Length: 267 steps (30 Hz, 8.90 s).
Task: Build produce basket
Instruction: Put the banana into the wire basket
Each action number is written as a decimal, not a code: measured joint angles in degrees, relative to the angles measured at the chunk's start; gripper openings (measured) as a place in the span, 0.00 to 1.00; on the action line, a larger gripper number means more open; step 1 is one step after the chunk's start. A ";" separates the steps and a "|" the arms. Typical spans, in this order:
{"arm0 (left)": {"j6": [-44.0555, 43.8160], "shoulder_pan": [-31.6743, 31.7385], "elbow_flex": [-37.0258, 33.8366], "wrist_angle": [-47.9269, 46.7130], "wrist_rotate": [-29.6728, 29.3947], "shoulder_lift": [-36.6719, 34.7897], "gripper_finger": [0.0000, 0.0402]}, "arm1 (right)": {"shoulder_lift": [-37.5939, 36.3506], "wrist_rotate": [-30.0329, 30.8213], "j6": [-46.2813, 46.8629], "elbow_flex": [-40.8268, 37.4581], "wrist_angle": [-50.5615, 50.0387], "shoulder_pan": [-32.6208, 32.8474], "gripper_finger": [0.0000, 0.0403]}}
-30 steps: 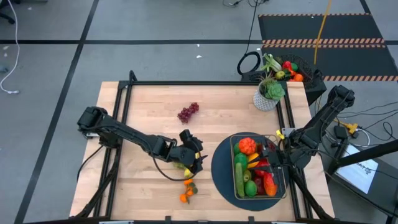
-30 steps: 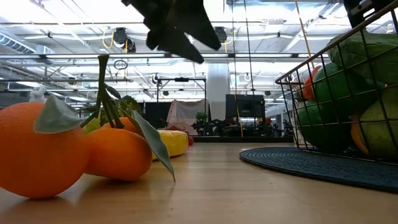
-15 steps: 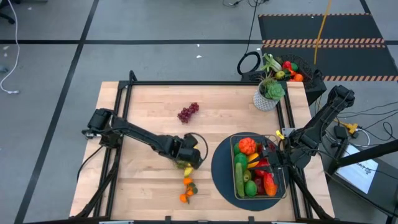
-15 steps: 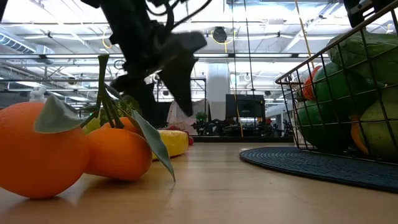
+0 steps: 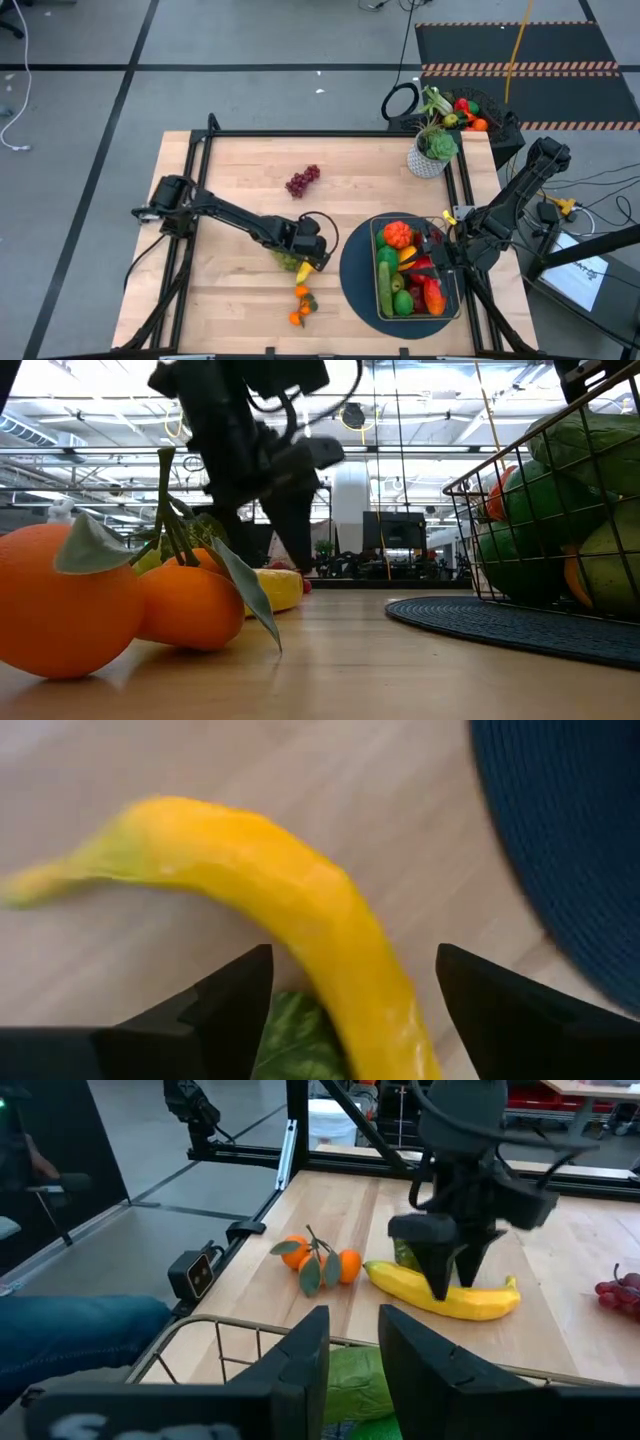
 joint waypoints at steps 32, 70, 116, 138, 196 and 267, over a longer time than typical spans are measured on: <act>20.36 0.35 -0.09 12.67 -6.37 -9.53 0.37 | 0.04 7.94 6.62 0.00 1.57 -0.15 0.20; 63.54 -8.90 0.00 33.93 -41.56 -11.57 0.36 | 35.85 -4.02 -1.97 3.90 66.82 -30.46 0.69; 49.74 -15.87 0.00 19.30 -38.74 -18.84 0.87 | 20.53 -26.87 10.69 11.23 23.32 -37.15 0.38; 47.86 -15.57 -0.02 18.22 -37.80 -18.39 0.71 | -5.73 -32.88 23.56 11.21 3.79 -26.99 0.38; 44.81 -15.52 -0.02 18.48 -37.76 -18.39 0.70 | -11.76 -32.59 7.02 11.21 -0.72 -24.74 0.39; 43.56 -14.55 -0.01 20.01 -35.61 -18.39 0.70 | -11.74 -27.95 37.15 3.58 -26.79 -19.06 0.64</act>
